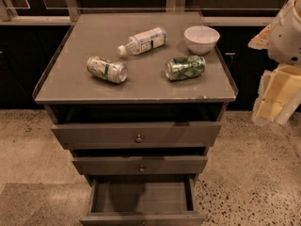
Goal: Place green can into bottom drawer
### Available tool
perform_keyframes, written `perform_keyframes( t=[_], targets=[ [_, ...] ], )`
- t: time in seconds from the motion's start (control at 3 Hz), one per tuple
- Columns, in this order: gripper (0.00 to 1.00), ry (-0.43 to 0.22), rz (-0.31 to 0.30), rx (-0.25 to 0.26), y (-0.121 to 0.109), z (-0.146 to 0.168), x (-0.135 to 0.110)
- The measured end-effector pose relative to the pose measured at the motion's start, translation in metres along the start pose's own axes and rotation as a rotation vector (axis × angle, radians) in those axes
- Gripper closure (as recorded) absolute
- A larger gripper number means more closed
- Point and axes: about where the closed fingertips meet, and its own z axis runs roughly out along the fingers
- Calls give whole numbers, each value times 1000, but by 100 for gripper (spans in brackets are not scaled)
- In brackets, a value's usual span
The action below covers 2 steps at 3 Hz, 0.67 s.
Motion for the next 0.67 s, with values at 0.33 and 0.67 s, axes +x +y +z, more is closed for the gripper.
perform_keyframes(
  t=[0.33, 0.67],
  targets=[
    [0, -1, -2, 2, -1, 0, -1],
    [0, -44, -20, -20, -18, 16, -5]
  ],
)
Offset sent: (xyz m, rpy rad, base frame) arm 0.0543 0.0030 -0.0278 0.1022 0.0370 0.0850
